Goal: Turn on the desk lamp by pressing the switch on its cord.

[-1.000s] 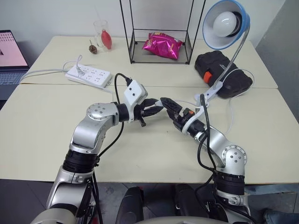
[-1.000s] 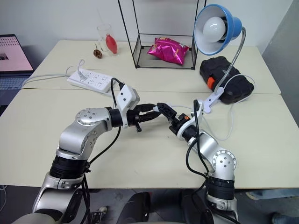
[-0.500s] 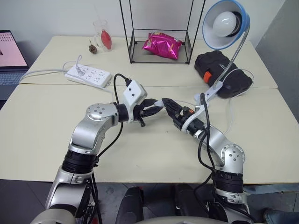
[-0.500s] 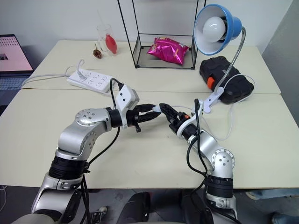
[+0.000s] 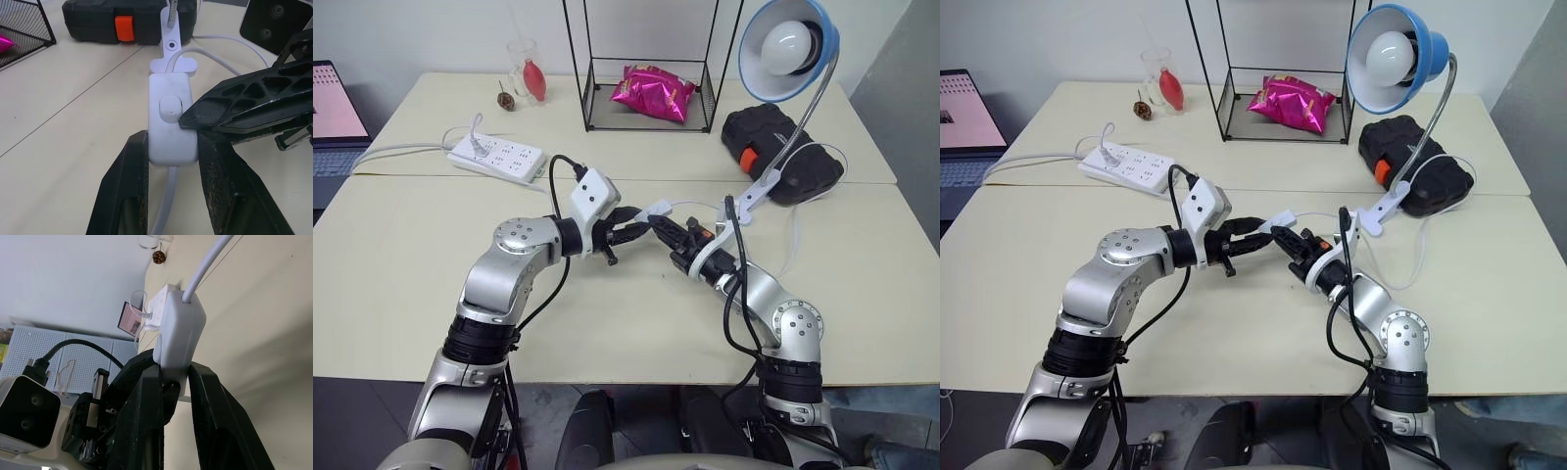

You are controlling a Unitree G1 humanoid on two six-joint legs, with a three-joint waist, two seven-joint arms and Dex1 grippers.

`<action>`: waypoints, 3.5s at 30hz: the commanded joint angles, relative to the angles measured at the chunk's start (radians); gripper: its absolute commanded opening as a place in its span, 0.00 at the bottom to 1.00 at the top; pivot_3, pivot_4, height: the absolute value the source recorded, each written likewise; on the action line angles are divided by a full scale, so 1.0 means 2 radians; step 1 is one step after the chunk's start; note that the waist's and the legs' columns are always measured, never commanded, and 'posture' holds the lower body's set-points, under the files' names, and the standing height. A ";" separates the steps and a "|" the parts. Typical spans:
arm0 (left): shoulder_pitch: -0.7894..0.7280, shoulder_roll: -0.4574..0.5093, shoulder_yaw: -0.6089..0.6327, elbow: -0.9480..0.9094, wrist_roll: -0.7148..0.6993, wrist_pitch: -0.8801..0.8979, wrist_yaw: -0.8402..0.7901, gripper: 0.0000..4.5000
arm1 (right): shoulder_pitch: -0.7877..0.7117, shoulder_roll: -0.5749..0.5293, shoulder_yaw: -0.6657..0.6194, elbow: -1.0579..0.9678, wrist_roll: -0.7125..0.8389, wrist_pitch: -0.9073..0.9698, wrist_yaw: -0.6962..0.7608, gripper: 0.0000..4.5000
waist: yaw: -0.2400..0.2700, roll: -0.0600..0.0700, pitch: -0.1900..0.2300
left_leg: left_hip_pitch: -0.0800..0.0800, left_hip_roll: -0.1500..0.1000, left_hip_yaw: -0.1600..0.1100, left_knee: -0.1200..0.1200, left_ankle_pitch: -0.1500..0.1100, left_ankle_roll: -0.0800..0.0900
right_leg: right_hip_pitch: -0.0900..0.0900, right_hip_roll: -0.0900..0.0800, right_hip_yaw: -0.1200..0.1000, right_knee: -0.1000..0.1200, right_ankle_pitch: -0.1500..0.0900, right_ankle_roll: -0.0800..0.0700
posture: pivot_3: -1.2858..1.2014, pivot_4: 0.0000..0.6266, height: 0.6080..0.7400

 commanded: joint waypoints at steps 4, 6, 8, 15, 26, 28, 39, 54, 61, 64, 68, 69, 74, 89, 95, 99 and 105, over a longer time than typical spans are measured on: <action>-0.005 0.000 -0.001 -0.025 -0.007 -0.009 0.000 0.24 | -0.002 -0.008 0.006 -0.011 0.000 0.001 0.016 0.09 | 0.000 0.000 0.000 | 0.000 0.000 0.000 0.000 0.000 0.000 | 0.000 0.000 0.000 0.000 0.000 0.000 | 0.52 0.24 1.00; -0.005 0.000 -0.001 -0.025 -0.007 -0.009 0.000 0.24 | 0.001 -0.010 0.007 -0.019 0.005 0.002 0.026 0.26 | 0.000 0.000 0.000 | 0.000 0.000 0.000 0.000 0.000 0.000 | 0.000 0.000 0.000 0.000 0.000 0.000 | 0.52 0.24 1.00; -0.005 0.000 0.000 -0.025 -0.007 -0.009 0.000 0.24 | 0.002 -0.010 0.007 -0.021 0.009 0.001 0.029 0.37 | 0.000 0.000 0.000 | 0.000 0.000 0.000 0.000 0.000 0.000 | 0.000 0.000 0.000 0.000 0.000 0.000 | 0.52 0.24 1.00; -0.004 0.002 -0.001 -0.028 -0.010 -0.005 -0.001 0.24 | -0.001 -0.005 0.004 -0.010 -0.003 -0.011 0.032 0.51 | -0.001 0.000 0.000 | 0.000 0.000 0.000 0.000 0.000 0.000 | 0.000 0.000 0.000 0.000 0.000 0.000 | 0.52 0.24 1.00; -0.004 0.008 -0.004 -0.027 -0.010 -0.001 -0.005 0.24 | -0.006 -0.006 0.008 -0.005 -0.020 -0.019 0.057 0.51 | -0.001 0.000 0.000 | 0.000 0.000 0.000 0.000 0.000 0.000 | 0.000 0.000 0.000 0.000 0.000 0.000 | 0.52 0.24 1.00; -0.004 0.009 -0.005 -0.029 -0.010 0.000 -0.005 0.24 | -0.005 -0.006 0.008 -0.005 -0.023 -0.019 0.060 0.51 | -0.001 0.000 0.000 | 0.000 0.000 0.000 0.000 0.000 0.000 | 0.000 0.000 0.000 0.000 0.000 0.000 | 0.52 0.24 1.00; -0.005 0.011 -0.007 -0.033 -0.013 0.003 -0.007 0.24 | -0.004 -0.005 0.011 0.000 -0.035 -0.016 0.067 0.51 | -0.001 0.000 0.000 | 0.000 0.000 0.000 0.000 0.000 0.000 | 0.000 0.000 0.000 0.000 0.000 0.000 | 0.52 0.24 1.00; -0.001 0.014 -0.006 -0.038 -0.015 0.003 -0.003 0.24 | -0.005 -0.001 0.005 0.006 -0.041 -0.015 0.070 0.11 | -0.001 0.000 0.000 | 0.000 0.000 0.000 0.000 0.000 0.000 | 0.000 0.000 0.000 0.000 0.000 0.000 | 0.52 0.24 1.00; -0.002 0.012 -0.005 -0.040 -0.016 0.005 0.001 0.24 | -0.004 -0.003 0.005 0.004 -0.041 -0.013 0.077 0.11 | -0.001 0.000 0.000 | 0.000 0.000 0.000 0.000 0.000 0.000 | 0.000 0.000 0.000 0.000 0.000 0.000 | 0.52 0.24 1.00; -0.003 0.010 -0.005 -0.038 -0.015 0.004 0.003 0.24 | 0.001 -0.012 0.011 0.000 -0.047 -0.006 0.088 0.35 | -0.001 0.000 0.000 | 0.000 0.000 0.000 0.000 0.000 0.000 | 0.000 0.000 0.000 0.000 0.000 0.000 | 0.52 0.24 1.00; -0.004 0.008 -0.007 -0.031 -0.011 -0.001 0.004 0.24 | 0.009 -0.038 0.021 -0.013 -0.058 0.009 0.109 0.52 | -0.001 0.000 0.000 | 0.000 0.000 0.000 0.000 0.000 0.000 | 0.000 0.000 0.000 0.000 0.000 0.000 | 0.52 0.24 1.00; -0.005 0.007 -0.008 -0.026 -0.009 -0.004 0.005 0.24 | 0.013 -0.056 0.028 -0.023 -0.068 0.016 0.122 0.58 | -0.001 0.000 0.000 | 0.000 0.000 0.000 0.000 0.000 0.000 | 0.000 0.000 0.000 0.000 0.000 0.000 | 0.52 0.24 1.00; -0.007 0.000 -0.019 -0.001 0.003 -0.022 0.006 0.24 | 0.038 -0.138 0.065 -0.081 -0.131 0.026 0.183 0.85 | 0.000 0.000 0.000 | -0.001 0.000 0.000 0.000 0.000 0.000 | 0.000 0.000 0.000 0.000 0.000 0.000 | 0.52 0.24 1.00; -0.004 -0.024 -0.070 0.156 0.076 -0.158 -0.002 0.24 | 0.025 -0.463 0.135 -0.215 -0.399 -0.083 0.448 1.00 | 0.002 0.000 0.000 | 0.000 0.000 0.000 0.001 0.000 0.000 | 0.000 0.000 0.000 0.000 0.000 0.001 | 0.52 0.24 1.00; -0.003 -0.033 -0.076 0.189 0.090 -0.195 -0.008 0.24 | 0.005 -0.463 0.122 -0.188 -0.414 -0.088 0.481 1.00 | 0.004 0.000 0.000 | 0.000 -0.001 0.000 0.001 0.000 0.000 | 0.000 0.000 0.000 0.000 0.000 0.001 | 0.52 0.24 1.00; 0.001 -0.034 -0.075 0.198 0.096 -0.198 -0.010 0.32 | 0.001 -0.457 0.121 -0.179 -0.424 -0.092 0.495 1.00 | 0.006 0.000 0.000 | 0.000 -0.001 0.000 0.001 0.000 0.000 | 0.000 0.000 0.000 0.000 0.000 0.000 | 0.52 0.24 1.00; 0.006 -0.032 -0.067 0.194 0.096 -0.194 -0.012 0.59 | 0.001 -0.450 0.123 -0.163 -0.445 -0.104 0.510 1.00 | 0.007 0.000 0.000 | 0.000 -0.001 0.000 0.002 0.000 0.000 | 0.000 0.000 0.000 0.000 0.000 0.001 | 0.52 0.24 1.00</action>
